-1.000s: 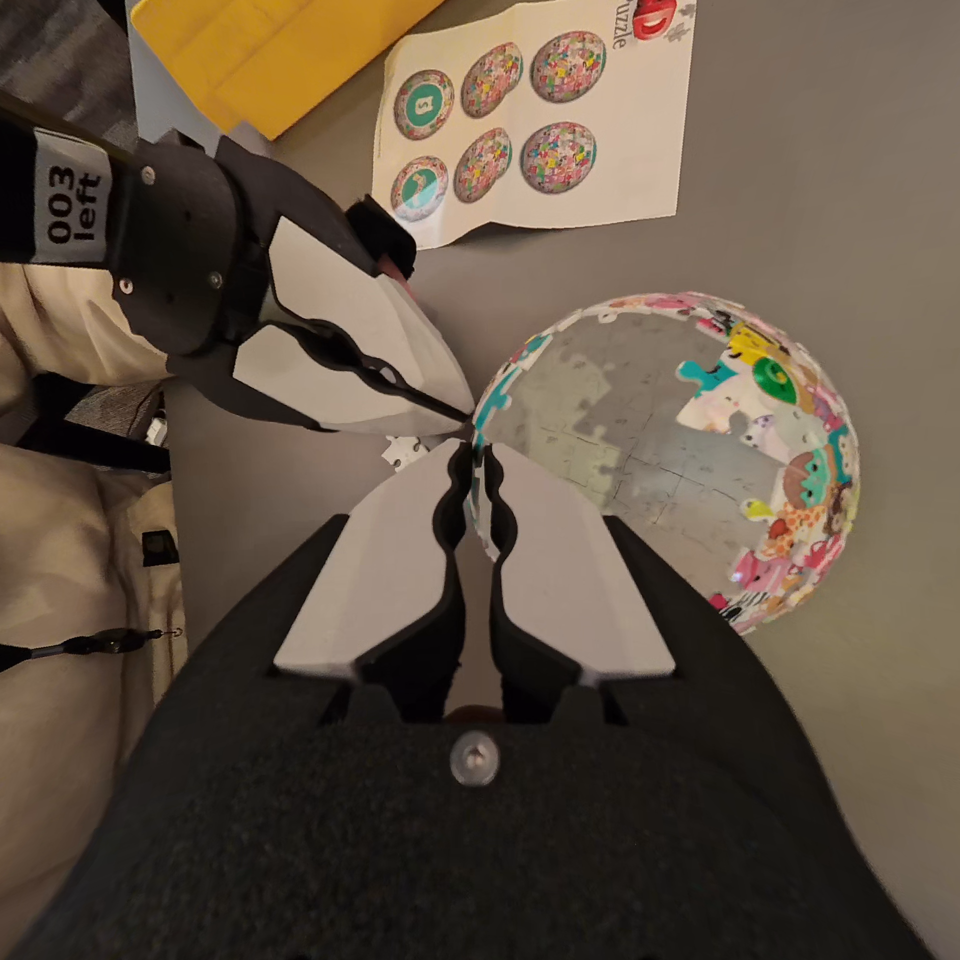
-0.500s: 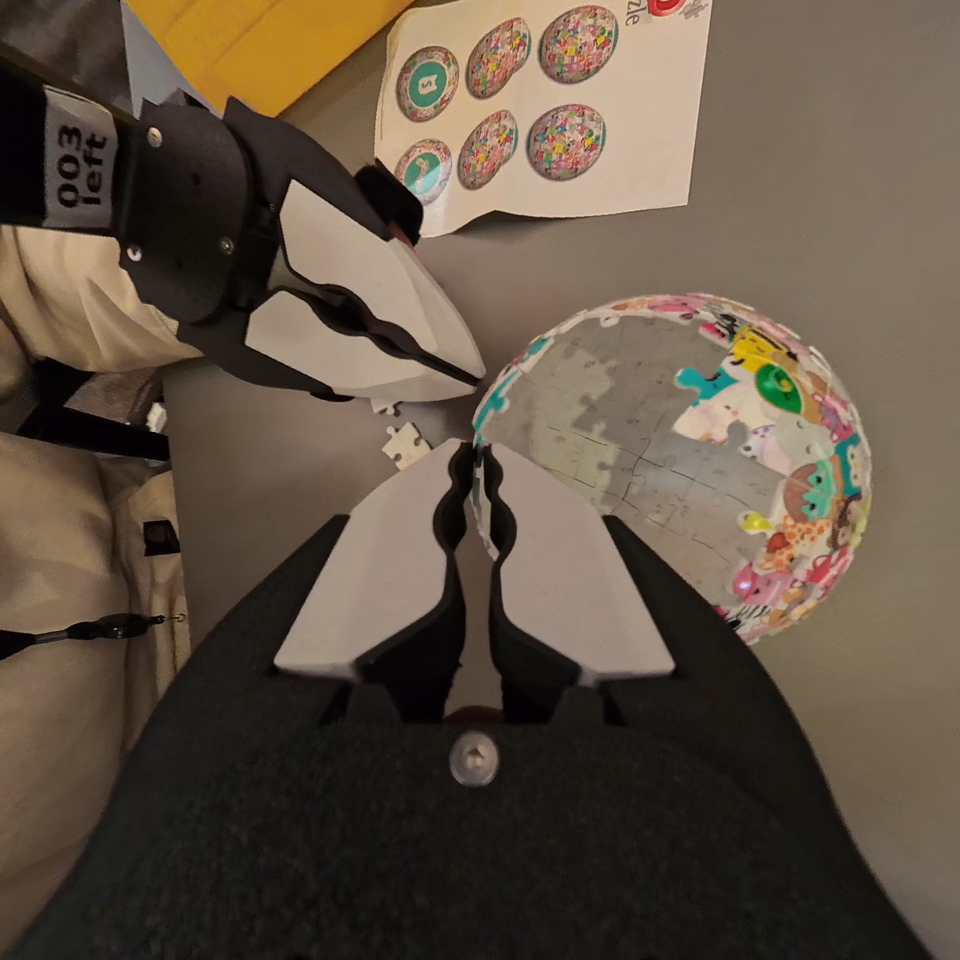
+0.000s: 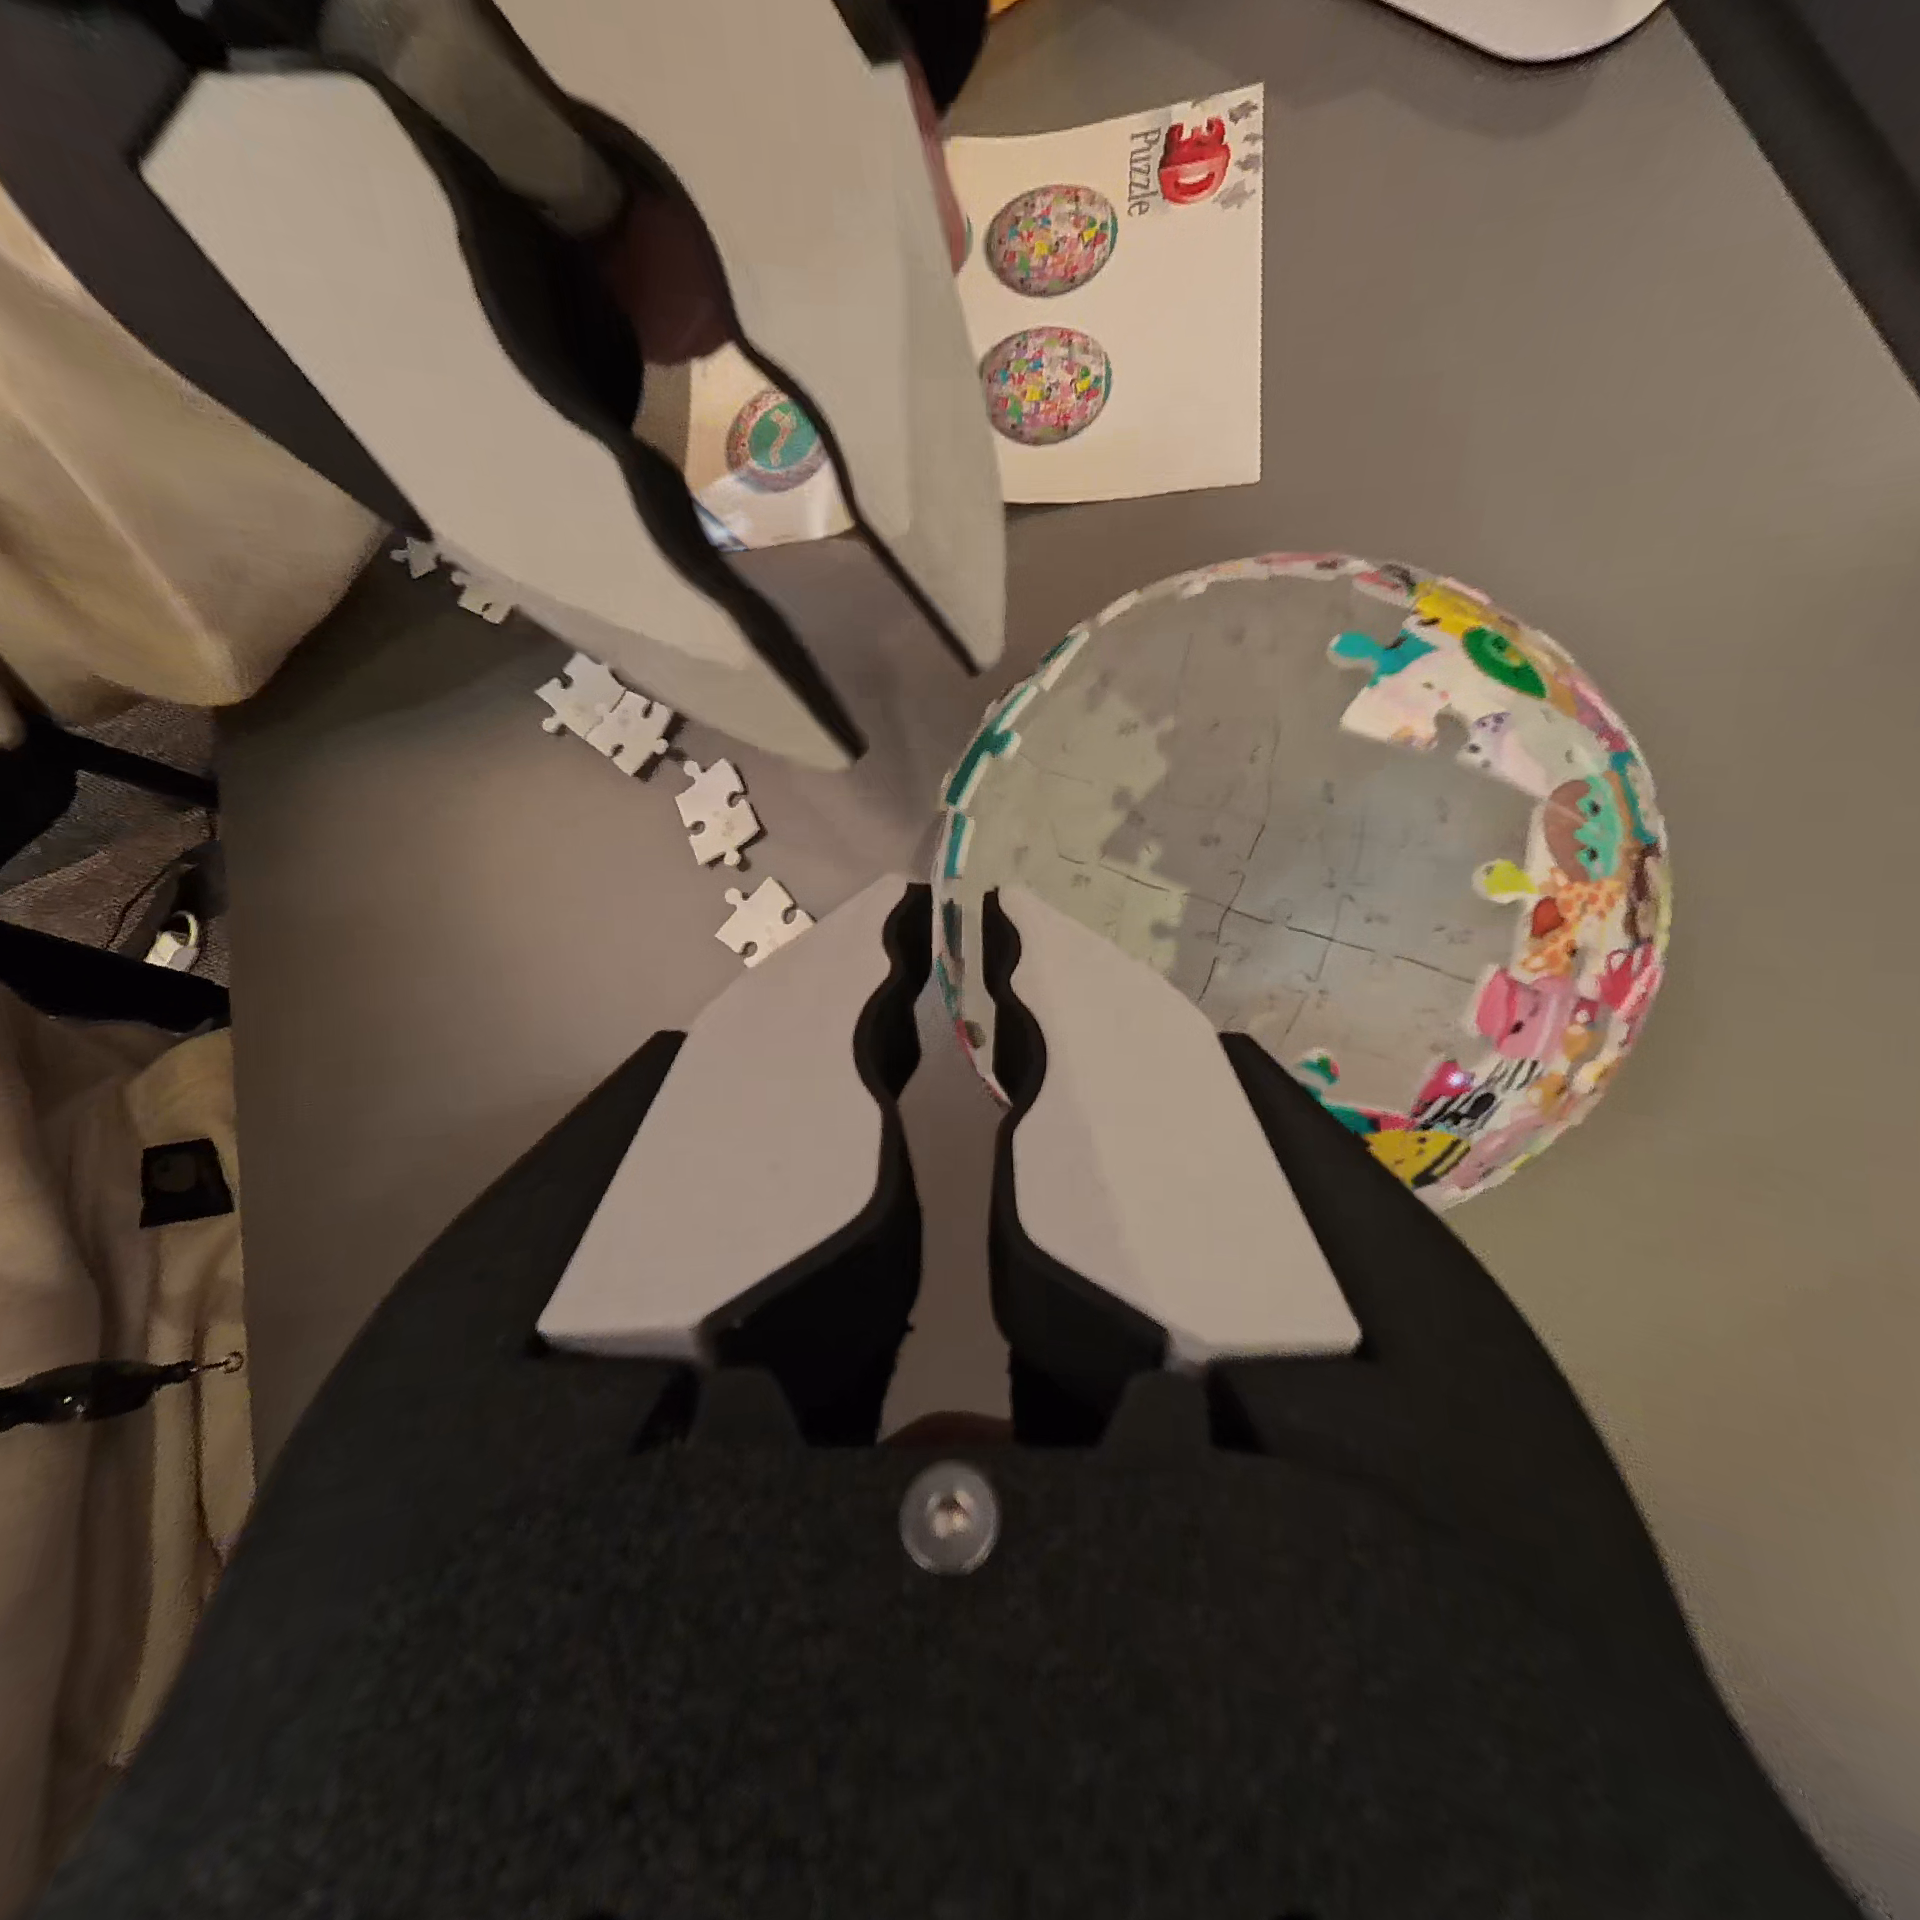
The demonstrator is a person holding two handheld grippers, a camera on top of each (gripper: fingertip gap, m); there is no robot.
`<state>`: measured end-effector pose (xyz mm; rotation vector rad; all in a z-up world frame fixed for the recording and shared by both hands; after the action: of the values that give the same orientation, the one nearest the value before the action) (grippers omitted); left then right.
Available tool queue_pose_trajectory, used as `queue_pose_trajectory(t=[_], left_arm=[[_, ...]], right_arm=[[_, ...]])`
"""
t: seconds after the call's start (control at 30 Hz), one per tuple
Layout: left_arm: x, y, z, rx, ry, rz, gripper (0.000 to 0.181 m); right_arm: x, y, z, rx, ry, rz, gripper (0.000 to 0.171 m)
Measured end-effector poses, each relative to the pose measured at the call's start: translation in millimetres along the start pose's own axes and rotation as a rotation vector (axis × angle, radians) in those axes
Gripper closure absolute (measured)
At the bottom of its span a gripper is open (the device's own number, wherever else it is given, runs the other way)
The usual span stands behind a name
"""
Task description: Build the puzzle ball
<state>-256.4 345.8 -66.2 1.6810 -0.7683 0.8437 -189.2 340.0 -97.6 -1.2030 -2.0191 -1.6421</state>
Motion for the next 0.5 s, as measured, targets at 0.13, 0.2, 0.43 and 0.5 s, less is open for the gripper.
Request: queue_pose_trajectory(t=[0.13,0.2,0.43,0.5], left_arm=[[-10,-10,-12,-0.055,-0.047,-0.108,0.163],[-18,-14,-13,-0.076,-0.07,-0.151,0.163],[-18,-17,-9,-0.149,-0.108,-0.17,0.159],[-20,-20,-10,-0.167,-0.105,-0.187,0.155]], right_arm=[[-2,-3,0,-0.03,0.012,0.027,0.163],[-2,-4,-2,-0.031,0.011,0.038,0.164],[-6,-7,-1,-0.025,-0.002,0.037,0.165],[-6,-7,-1,-0.027,-0.003,0.031,0.165]])
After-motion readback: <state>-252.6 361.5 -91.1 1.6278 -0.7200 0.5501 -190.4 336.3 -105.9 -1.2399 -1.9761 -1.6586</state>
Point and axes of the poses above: each gripper's, where its closed fingertips meet, y back along the fingers, x out of its top, z = x × y across the jaws, the point moved 4 cm from there along y, back along the fingers, and after that the axes turned 6 degrees about x, right-handed, at the moved point
